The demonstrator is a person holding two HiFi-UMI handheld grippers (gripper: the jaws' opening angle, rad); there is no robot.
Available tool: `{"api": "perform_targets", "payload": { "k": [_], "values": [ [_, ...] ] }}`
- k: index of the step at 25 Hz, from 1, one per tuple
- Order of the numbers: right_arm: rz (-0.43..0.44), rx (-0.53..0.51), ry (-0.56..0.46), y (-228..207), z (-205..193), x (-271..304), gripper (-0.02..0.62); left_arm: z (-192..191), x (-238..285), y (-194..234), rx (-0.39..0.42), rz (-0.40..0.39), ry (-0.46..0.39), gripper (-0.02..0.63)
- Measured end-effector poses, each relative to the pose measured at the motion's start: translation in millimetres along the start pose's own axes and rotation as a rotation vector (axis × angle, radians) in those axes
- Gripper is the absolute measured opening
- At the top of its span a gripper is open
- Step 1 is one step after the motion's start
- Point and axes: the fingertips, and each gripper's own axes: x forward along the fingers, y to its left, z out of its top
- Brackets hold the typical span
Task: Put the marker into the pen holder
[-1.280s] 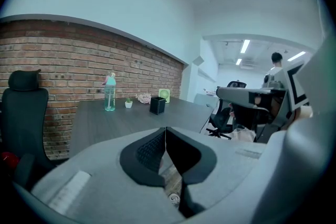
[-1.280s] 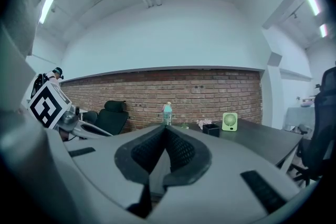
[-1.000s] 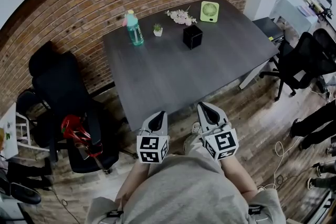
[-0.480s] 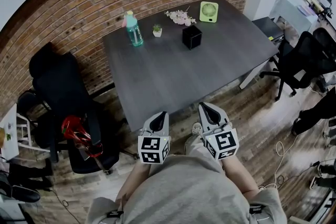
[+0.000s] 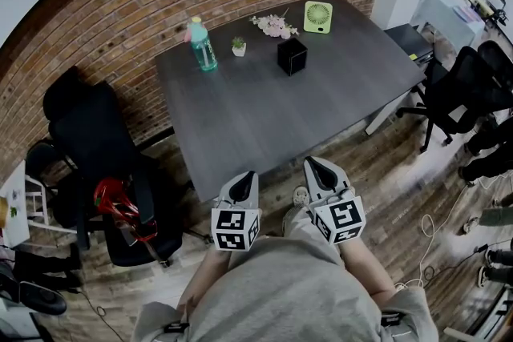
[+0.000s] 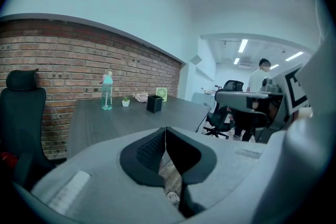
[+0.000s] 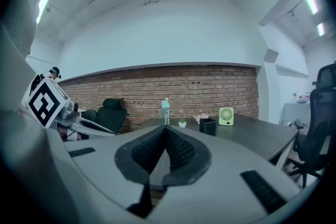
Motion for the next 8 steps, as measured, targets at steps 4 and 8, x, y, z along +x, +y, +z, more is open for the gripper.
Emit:
{"api": "perform_targets", "payload": {
  "k": [4,8],
  "values": [
    [0.001,0.007,-0.001,0.4,0.3,3.0,0.002,-0.6,1.7,1.4,-0.003,-0.002,0.001,0.017],
    [0.004,0.019,0.001,3.6,-1.7,6.0,0.002,-3.1,1.7,3.7,-0.005,-0.005,0.007,0.017]
  ]
}}
